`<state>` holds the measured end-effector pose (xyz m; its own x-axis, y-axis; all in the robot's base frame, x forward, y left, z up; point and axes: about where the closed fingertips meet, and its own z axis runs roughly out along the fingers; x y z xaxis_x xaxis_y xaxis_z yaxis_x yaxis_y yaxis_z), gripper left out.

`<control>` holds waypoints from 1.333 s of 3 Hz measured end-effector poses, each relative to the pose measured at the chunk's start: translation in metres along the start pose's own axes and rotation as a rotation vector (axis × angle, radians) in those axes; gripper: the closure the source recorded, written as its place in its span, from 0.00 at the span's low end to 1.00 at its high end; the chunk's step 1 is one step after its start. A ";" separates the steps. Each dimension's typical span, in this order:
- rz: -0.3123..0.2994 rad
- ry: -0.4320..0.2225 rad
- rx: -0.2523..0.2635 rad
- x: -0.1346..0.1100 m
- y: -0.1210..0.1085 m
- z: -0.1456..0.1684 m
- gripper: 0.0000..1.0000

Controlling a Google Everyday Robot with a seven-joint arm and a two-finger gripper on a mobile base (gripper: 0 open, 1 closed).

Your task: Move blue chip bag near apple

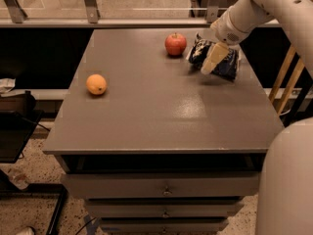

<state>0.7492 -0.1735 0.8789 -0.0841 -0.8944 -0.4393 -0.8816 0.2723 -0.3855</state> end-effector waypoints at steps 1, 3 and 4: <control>0.000 0.000 0.000 0.000 0.000 0.000 0.00; 0.011 0.092 0.055 -0.001 0.013 -0.066 0.00; 0.047 0.149 0.098 0.006 0.020 -0.095 0.00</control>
Offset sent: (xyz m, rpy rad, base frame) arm -0.0491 -0.0144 0.0662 -0.0752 -0.0372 -0.0295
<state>0.6874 -0.2072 0.9454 -0.1987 -0.9204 -0.3367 -0.8264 0.3420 -0.4472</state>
